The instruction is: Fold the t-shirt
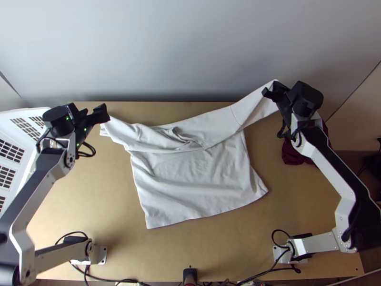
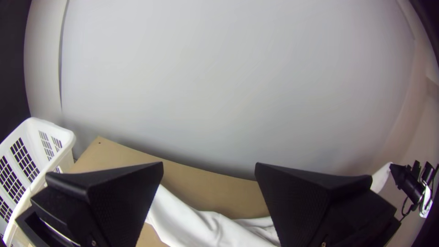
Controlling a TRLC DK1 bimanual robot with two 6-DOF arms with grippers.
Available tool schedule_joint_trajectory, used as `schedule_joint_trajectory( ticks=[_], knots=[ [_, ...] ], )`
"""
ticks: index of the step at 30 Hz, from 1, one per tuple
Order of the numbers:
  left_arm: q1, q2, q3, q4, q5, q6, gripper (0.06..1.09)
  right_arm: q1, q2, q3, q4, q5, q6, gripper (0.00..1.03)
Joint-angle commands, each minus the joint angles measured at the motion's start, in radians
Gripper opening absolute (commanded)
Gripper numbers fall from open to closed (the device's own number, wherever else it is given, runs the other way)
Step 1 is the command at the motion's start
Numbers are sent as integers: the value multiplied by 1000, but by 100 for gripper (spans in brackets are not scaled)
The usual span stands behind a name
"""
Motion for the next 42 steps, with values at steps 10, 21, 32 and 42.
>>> schedule_joint_trajectory(
  ticks=[10,21,32,42],
  knots=[
    [-575,-240,-107,-283,18,103,103,-5,-168,-137,-76,6,14,3],
    [-834,5,-78,-126,19,250,103,3,-194,-157,-78,6,6,3],
    [-979,315,79,-2,162,359,103,-5,-194,-180,-81,34,9,3],
    [-1051,525,278,-79,262,433,100,-22,-193,-183,-81,47,7,3]
  ],
)
